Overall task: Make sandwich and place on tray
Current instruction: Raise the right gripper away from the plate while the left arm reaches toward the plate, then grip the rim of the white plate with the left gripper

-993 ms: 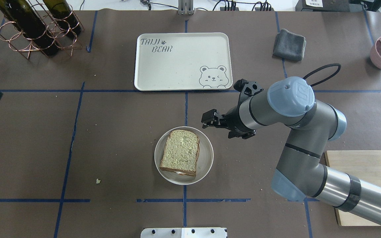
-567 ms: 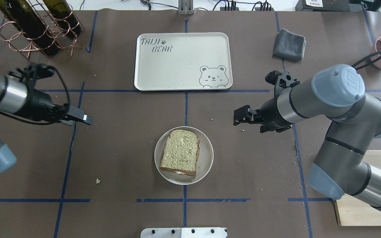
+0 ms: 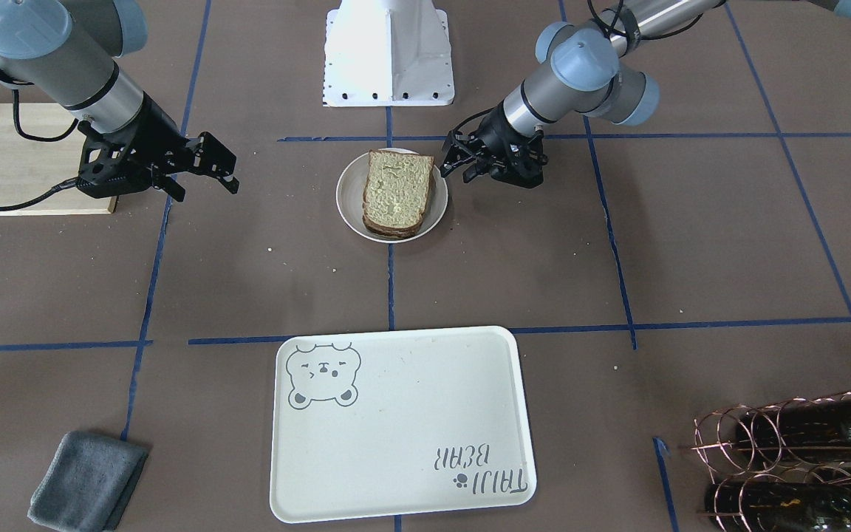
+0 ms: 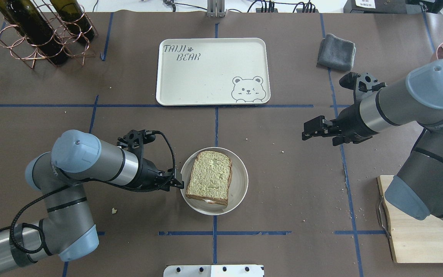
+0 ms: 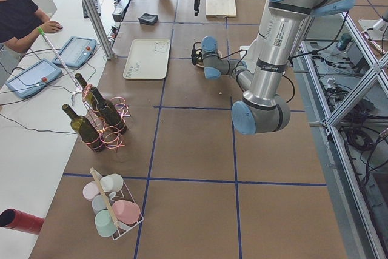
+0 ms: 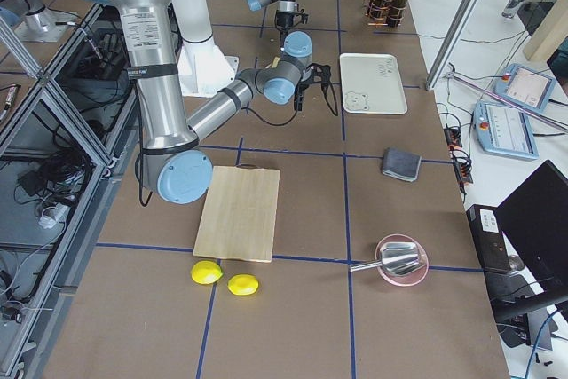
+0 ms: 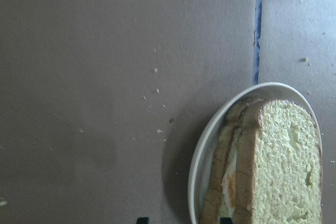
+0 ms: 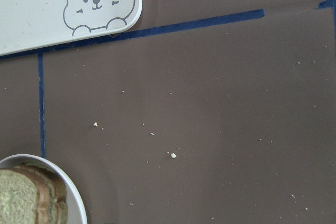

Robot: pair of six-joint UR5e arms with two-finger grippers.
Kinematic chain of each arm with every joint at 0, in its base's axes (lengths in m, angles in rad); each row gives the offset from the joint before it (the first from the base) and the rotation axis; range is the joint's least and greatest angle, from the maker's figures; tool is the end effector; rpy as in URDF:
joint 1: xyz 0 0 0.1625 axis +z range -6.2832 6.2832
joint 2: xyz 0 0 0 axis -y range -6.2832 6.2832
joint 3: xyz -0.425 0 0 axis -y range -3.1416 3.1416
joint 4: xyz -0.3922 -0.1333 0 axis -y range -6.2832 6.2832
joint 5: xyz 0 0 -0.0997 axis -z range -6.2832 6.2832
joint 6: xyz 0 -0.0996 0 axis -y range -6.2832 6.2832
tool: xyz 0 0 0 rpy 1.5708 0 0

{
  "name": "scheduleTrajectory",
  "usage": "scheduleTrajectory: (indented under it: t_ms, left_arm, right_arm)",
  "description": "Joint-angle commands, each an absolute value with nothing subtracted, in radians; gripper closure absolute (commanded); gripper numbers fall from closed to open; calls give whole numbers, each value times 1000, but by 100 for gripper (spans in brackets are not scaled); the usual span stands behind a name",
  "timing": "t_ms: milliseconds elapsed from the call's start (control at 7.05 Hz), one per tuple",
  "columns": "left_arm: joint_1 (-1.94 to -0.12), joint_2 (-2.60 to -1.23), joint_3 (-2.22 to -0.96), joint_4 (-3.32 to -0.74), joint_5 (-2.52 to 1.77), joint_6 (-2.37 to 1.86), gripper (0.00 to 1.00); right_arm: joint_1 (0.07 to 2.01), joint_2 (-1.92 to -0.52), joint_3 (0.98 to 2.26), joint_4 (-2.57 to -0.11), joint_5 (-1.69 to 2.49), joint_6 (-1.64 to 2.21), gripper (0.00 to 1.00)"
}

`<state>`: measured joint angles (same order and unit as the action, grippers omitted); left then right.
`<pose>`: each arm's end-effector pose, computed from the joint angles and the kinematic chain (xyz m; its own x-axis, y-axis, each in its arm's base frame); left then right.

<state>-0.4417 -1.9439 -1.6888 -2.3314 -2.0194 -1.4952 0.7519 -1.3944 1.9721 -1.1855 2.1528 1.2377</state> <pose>0.5195 -0.3453 0.3068 0.2838 -0.0589 -0.9571 -0.0086 0.9979 -0.0640 -0.3323 -0.4183 0.3324 0.4730 0.0683 0.8784 -0.0914 0.9954 -0.0282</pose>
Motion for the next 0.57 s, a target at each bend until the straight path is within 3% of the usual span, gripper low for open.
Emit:
scheduleTrajectory:
  t_ms: [0, 425]
  left_arm:
    - [-425, -1962, -1658, -2326, -1988, -1502, 57]
    - [-422, -1995, -1622, -2326, -1936, -1496, 70]
  right_arm:
    - [756, -1402, 1976, -1184, 2154, 1230, 0]
    - [755, -1404, 1971, -1184, 2152, 1230, 0]
